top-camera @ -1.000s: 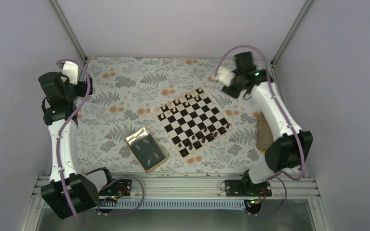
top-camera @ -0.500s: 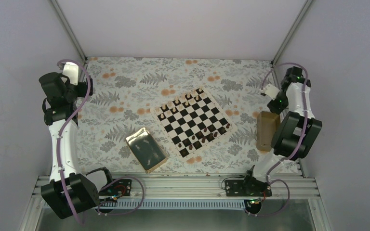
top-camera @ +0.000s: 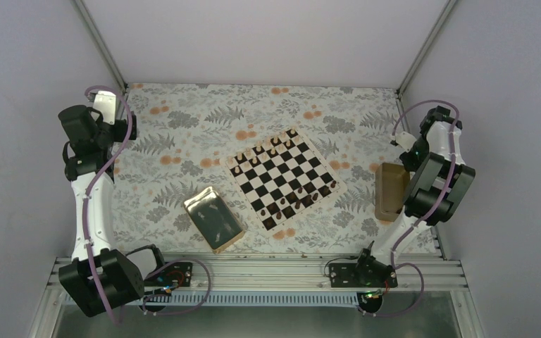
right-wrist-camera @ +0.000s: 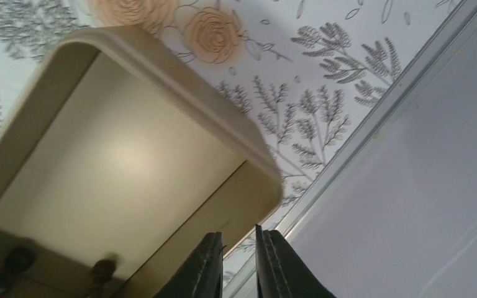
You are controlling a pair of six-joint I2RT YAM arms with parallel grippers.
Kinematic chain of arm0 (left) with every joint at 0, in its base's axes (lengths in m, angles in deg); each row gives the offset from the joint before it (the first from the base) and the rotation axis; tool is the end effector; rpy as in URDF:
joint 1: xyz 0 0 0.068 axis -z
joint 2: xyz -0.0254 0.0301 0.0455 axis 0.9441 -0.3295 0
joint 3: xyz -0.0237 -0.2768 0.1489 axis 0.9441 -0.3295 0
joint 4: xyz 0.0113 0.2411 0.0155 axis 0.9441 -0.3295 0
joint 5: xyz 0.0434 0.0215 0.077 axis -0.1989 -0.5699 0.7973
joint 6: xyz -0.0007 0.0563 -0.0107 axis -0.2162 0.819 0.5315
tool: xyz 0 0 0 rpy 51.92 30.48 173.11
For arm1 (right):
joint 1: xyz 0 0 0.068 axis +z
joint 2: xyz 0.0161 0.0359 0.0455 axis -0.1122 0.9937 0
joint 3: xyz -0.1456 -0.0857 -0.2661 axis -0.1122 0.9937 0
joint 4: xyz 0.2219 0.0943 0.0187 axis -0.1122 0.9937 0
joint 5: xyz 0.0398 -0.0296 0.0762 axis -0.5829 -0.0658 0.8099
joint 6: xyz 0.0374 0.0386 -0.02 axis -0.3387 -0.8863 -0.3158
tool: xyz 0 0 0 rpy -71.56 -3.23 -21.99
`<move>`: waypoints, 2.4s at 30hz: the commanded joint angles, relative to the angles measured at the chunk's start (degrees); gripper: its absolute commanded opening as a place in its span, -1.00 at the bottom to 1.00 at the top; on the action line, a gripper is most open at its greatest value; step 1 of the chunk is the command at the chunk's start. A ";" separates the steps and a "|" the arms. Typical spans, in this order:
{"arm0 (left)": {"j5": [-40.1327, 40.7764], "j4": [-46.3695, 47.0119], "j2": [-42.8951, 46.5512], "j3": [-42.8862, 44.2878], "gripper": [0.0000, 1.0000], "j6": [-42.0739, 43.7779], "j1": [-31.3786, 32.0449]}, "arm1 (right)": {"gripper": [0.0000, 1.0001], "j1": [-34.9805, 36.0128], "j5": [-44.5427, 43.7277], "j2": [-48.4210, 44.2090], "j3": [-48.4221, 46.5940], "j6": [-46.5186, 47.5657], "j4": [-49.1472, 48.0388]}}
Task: Set up the chess pieces on the board
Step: Adjust the storage box at the center of the board.
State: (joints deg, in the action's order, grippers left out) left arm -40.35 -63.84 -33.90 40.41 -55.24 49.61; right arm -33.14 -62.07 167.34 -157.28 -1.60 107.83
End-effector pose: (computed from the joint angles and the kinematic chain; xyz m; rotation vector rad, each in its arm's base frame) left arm 0.2032 0.0694 0.3896 0.0837 1.9216 0.2542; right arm 0.3192 -0.1643 0.2716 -0.8865 2.9565 -0.2399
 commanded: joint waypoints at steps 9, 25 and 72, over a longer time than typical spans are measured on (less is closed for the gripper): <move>-0.43 1.04 -1.08 -0.07 1.00 -0.05 -0.33 | -0.84 0.68 1.65 -6.02 7.60 -4.78 0.04; -0.78 1.64 -0.62 -0.86 1.00 0.29 -0.32 | -0.92 7.94 2.44 5.19 -0.01 -11.81 -5.01; -1.67 2.63 -0.40 -1.51 1.00 0.68 -0.39 | -0.92 23.38 10.43 -17.99 22.46 -13.91 -1.01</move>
State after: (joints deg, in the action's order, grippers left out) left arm -40.59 -62.94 -34.38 38.53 -54.52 49.61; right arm -9.86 -52.89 152.43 -138.30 -14.21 108.92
